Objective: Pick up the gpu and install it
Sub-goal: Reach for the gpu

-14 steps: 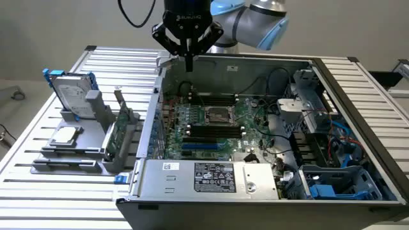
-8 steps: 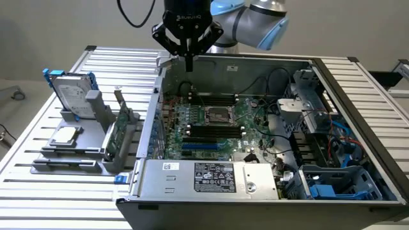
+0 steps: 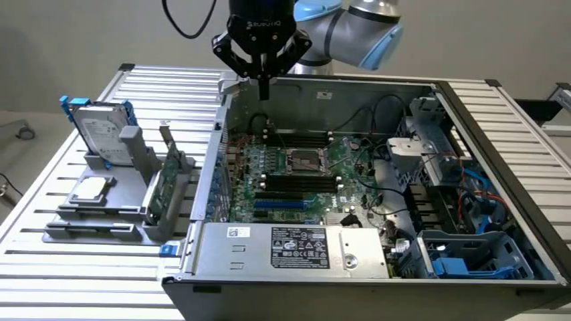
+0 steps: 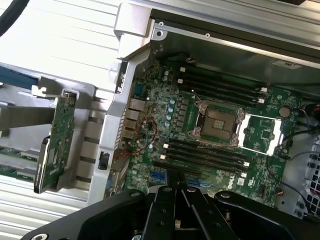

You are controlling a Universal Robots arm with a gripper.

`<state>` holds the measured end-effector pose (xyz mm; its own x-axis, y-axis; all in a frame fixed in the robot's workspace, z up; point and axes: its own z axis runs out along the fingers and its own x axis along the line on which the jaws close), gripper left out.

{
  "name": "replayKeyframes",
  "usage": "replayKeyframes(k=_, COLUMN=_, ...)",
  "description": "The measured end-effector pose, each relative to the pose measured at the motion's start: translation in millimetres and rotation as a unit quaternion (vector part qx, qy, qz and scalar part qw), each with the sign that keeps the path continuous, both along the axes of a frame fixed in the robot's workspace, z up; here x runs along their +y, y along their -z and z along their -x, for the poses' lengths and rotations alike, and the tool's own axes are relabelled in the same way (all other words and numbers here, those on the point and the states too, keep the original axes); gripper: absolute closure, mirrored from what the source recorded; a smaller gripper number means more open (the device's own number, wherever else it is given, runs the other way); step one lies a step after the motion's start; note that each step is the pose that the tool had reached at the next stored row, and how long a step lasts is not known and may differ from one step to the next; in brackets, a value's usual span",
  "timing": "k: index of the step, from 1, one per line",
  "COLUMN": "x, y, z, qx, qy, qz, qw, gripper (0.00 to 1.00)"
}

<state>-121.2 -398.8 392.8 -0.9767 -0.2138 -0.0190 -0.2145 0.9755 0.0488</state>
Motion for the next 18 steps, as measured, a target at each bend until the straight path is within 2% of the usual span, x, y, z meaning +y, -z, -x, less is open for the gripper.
replayKeyframes(k=5, x=0.0, y=0.0, z=0.1, qx=0.0001, qy=-0.008, qz=0.0000, qw=1.0000, gripper=0.89)
replayKeyframes(k=7, x=0.0, y=0.1, z=5.6, qx=0.0035, qy=-0.008, qz=0.0001, qw=1.0000, gripper=0.89)
replayKeyframes(k=13, x=0.0, y=3.2, z=33.1, qx=0.0110, qy=-0.008, qz=0.0000, qw=0.9999, gripper=0.89)
replayKeyframes(k=18, x=0.0, y=5.8, z=55.6, qx=0.0193, qy=-0.007, qz=-0.0001, qw=0.9998, gripper=0.89)
